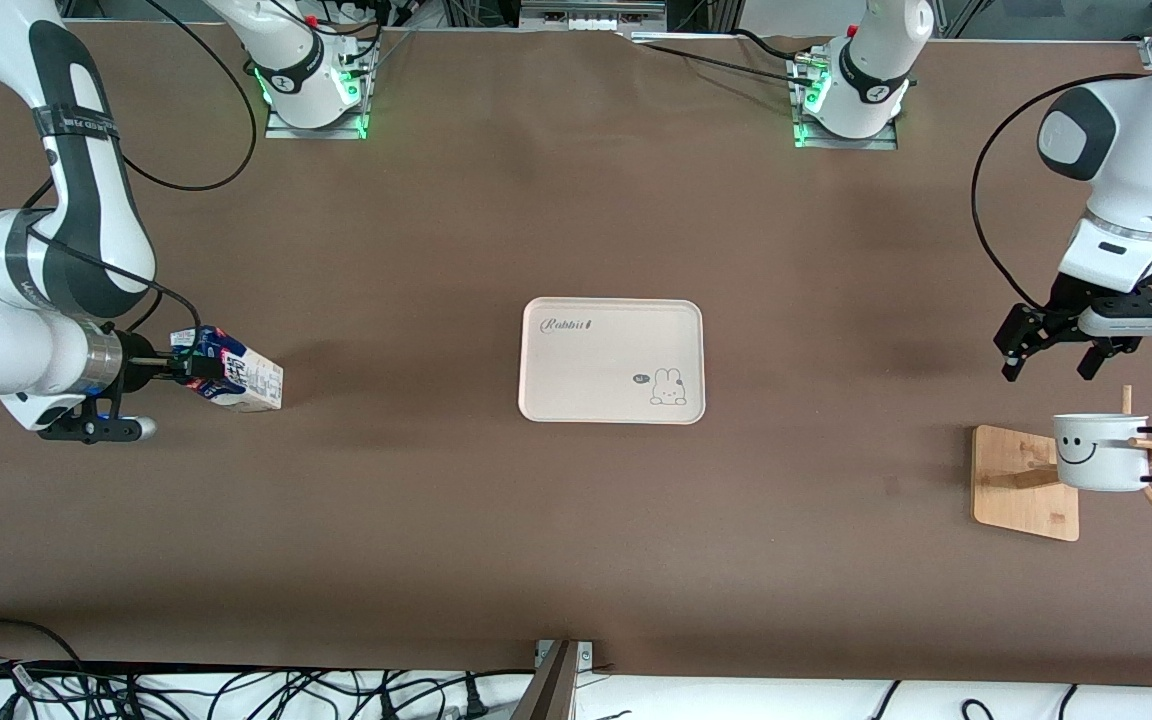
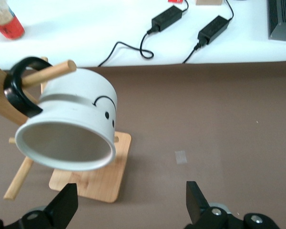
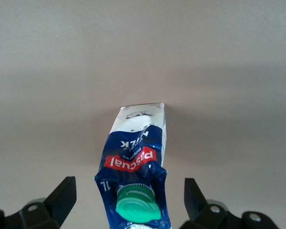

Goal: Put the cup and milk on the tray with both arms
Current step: 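Grasp the milk carton with the right gripper while the left gripper grasps the mug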

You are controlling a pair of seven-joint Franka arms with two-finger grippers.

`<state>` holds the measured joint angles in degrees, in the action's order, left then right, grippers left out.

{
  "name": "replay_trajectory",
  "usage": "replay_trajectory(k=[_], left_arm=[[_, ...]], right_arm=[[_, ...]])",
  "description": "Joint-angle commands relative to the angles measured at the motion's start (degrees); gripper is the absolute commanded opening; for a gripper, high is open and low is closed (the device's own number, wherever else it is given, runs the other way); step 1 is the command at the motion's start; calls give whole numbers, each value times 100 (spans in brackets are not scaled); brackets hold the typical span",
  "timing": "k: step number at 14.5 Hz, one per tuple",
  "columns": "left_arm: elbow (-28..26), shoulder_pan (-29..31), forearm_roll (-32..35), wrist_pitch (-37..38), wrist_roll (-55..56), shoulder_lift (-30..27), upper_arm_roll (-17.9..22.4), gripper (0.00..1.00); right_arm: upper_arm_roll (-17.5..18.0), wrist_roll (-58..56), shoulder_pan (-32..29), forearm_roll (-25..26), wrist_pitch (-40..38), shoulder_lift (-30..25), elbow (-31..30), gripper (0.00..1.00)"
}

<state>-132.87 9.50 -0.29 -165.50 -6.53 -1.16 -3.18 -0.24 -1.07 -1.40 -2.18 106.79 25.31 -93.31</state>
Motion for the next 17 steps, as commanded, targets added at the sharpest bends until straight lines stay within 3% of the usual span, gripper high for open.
replay_trajectory(k=[1,17], left_arm=[[-11,78,319,-439,-85,168,-33,100],[515,17,557,-774,-85,713,-42,100]], right_arm=[[-11,-60,8,-55,447,-316,-608,100],[-187,-684,-9,-55,501,-615,-1022,100]])
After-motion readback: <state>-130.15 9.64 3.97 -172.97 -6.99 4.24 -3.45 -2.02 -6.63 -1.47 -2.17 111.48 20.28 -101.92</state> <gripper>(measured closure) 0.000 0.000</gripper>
